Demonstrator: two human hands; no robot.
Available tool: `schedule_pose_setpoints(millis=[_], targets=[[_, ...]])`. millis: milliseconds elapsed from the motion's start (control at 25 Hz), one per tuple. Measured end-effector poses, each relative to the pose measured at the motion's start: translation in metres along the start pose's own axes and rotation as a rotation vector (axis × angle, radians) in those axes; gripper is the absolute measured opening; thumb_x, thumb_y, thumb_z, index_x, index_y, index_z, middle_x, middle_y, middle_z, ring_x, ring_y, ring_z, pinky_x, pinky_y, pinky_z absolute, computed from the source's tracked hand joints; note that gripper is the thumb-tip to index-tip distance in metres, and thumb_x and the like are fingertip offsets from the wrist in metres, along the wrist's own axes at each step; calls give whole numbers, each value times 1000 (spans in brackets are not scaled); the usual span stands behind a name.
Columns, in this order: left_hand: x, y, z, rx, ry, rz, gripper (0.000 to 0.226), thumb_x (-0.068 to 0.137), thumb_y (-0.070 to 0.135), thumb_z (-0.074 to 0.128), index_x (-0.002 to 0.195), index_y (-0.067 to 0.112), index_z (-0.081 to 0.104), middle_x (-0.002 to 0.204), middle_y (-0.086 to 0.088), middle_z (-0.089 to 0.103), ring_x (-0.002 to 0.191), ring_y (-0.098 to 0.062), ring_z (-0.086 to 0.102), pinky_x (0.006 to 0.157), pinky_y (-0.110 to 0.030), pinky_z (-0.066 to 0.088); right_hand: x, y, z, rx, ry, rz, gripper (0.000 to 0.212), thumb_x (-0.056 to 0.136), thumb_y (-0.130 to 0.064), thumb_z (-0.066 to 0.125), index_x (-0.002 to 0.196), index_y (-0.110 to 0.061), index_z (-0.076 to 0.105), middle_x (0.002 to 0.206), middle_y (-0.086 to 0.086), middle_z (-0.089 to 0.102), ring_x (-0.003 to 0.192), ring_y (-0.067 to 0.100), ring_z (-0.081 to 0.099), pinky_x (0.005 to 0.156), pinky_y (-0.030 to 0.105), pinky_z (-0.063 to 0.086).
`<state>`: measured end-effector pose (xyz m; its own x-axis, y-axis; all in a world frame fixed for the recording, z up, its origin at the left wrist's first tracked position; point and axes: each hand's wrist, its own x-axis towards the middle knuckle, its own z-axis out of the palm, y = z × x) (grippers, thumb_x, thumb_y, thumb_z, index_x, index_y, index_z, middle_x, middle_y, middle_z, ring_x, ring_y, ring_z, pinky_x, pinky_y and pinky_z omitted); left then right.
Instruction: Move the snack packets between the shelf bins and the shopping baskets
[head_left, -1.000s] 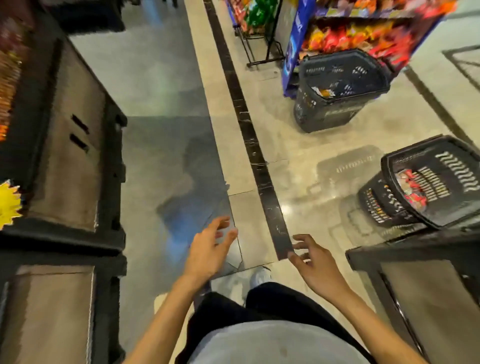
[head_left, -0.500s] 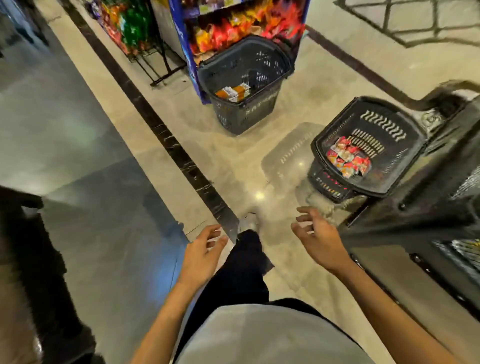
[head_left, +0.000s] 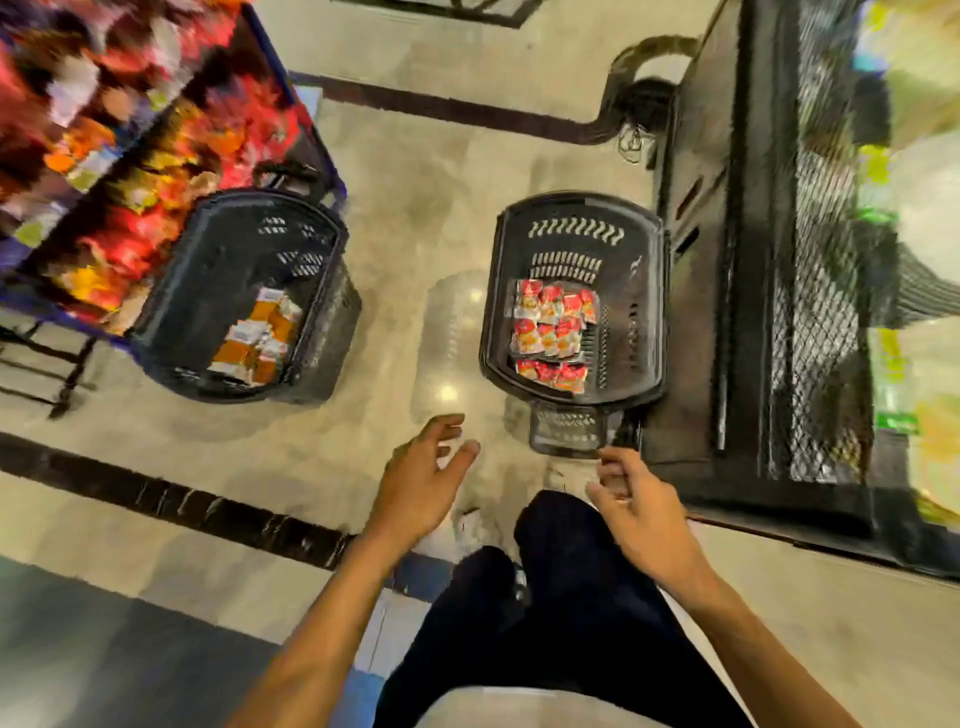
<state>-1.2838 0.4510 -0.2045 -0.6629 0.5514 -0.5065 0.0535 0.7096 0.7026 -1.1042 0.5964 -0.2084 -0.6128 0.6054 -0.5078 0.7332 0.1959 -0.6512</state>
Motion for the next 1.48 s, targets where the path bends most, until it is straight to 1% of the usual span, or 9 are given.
schedule_pose_setpoints(millis=[280, 440, 640, 760, 840, 960, 1080, 1240, 1480], targets=[[154, 57, 43, 31, -87, 16, 34, 92, 29, 58, 125, 20, 54, 116, 7, 61, 105, -13, 59, 92, -25, 44, 145, -1, -22, 162, 50, 157, 38, 91, -23, 58, 126, -13, 48, 104, -3, 59, 87, 16, 60, 79, 27, 45], [245, 55, 96, 38, -129, -64, 32, 94, 26, 57, 124, 18, 55, 111, 6, 61, 95, -8, 56, 84, -19, 41, 250, 33, -16, 213, 109, 248, 35, 91, -24, 58, 123, -13, 50, 103, 0, 62, 93, 22, 62, 86, 41, 50], [371, -3, 187, 183, -219, -167, 41, 94, 32, 55, 131, 15, 51, 123, -5, 62, 111, -24, 58, 92, -30, 45, 382, 118, 30, 196, -12, 394, 5, 96, -17, 48, 101, -19, 47, 90, 1, 52, 79, 14, 52, 65, 14, 43], [436, -48, 242, 182, -274, -283, 46, 94, 31, 54, 135, 12, 48, 135, -10, 54, 121, -31, 50, 100, -36, 41, 446, 177, 66, 176, -3, 478, 29, 96, -20, 49, 122, -7, 47, 100, 5, 52, 94, 20, 51, 64, 15, 36], [476, -88, 279, 215, -290, -376, 41, 94, 29, 53, 130, 9, 52, 133, -14, 55, 120, -33, 51, 95, -34, 41, 489, 217, 97, 254, -50, 614, 26, 99, -20, 44, 114, 0, 49, 97, 10, 51, 89, 18, 50, 56, 13, 33], [515, -147, 325, 342, -316, -443, 37, 95, 26, 52, 122, 2, 58, 127, -19, 58, 117, -34, 54, 87, -35, 42, 543, 271, 143, 240, 50, 761, 16, 92, -24, 55, 95, -8, 56, 113, 23, 58, 108, 32, 55, 79, 28, 41], [540, -197, 359, 288, -232, -569, 45, 94, 25, 52, 127, -5, 51, 129, -23, 55, 119, -33, 53, 94, -37, 41, 574, 312, 186, 269, 26, 818, 55, 83, -32, 68, 128, -6, 51, 133, 13, 54, 124, 27, 50, 97, 32, 40], [557, -230, 389, 200, -89, -651, 52, 93, 26, 50, 136, -1, 37, 137, -20, 48, 124, -32, 47, 102, -37, 37, 599, 346, 223, 190, 50, 920, 103, 67, -44, 80, 144, -3, 24, 149, 13, 28, 136, 27, 33, 110, 35, 32], [573, -247, 405, 188, -77, -701, 44, 93, 24, 46, 132, 3, 46, 136, -17, 46, 125, -32, 47, 102, -40, 42, 593, 358, 246, 439, 235, 824, 101, 62, -30, 84, 140, -4, 23, 134, 13, 49, 120, 25, 51, 102, 41, 43]])
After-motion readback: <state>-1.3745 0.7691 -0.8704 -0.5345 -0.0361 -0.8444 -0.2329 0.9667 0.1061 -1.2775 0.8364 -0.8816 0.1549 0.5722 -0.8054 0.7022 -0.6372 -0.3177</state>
